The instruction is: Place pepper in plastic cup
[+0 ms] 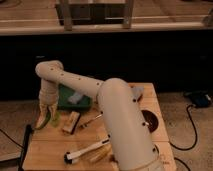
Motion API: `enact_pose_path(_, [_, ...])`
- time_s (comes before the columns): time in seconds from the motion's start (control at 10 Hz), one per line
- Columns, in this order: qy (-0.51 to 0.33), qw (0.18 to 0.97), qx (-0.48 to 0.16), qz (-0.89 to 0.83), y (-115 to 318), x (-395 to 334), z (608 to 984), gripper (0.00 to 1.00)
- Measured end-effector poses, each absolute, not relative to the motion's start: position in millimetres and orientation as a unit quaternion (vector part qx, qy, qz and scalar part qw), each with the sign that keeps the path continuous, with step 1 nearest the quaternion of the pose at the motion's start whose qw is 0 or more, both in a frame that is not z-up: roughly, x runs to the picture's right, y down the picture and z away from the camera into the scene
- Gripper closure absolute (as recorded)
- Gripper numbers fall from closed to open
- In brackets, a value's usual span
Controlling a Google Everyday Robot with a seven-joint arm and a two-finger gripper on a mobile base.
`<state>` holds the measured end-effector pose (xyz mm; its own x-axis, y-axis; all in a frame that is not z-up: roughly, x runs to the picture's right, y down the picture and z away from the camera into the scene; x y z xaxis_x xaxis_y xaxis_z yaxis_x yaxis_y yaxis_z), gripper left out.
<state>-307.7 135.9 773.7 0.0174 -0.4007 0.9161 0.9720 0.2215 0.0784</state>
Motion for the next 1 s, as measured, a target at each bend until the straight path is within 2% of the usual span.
enact_pose_path(0.1, [-0.451, 0.638, -0.318, -0.538, 136.4, -308.2, 773.4, 0.43])
enact_pose_path(0.3, [-0.453, 0.636, -0.317, -0.538, 135.0, -308.2, 773.6, 0.22])
enact_pose_path(1.0, [-0.463, 0.633, -0.313, -0.535, 133.5, -309.4, 777.7, 0.2])
